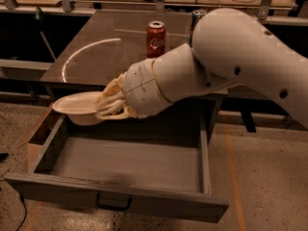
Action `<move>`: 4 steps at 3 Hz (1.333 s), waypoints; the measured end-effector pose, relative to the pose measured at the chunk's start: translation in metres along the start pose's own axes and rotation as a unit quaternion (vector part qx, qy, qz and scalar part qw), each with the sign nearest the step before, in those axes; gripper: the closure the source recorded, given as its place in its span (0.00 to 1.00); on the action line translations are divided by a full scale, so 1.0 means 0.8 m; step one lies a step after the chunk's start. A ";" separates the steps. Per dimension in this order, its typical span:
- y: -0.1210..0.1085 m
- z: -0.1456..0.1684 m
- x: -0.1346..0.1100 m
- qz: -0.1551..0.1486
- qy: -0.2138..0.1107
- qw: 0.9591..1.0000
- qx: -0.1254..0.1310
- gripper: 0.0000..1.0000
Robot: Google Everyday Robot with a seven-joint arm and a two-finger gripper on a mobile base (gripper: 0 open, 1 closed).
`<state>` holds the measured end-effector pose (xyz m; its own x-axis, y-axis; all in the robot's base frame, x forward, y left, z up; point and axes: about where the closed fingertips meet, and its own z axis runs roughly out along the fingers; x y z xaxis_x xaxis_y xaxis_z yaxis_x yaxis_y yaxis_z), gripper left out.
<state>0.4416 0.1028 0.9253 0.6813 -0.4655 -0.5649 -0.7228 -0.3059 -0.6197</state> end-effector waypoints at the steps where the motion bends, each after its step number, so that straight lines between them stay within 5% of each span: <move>1: 0.025 0.011 0.019 0.017 0.049 0.998 -0.021 0.85; 2: 0.031 0.018 0.063 0.034 0.117 0.992 -0.036 0.64; 4: 0.026 0.025 0.131 0.055 0.242 0.967 -0.058 0.17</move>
Offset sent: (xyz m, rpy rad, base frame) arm 0.0566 -0.0481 -0.0933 -0.4027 0.0320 -0.2887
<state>0.5004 0.0640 0.8422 0.4866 -0.8260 -0.2846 -0.8146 -0.3112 -0.4895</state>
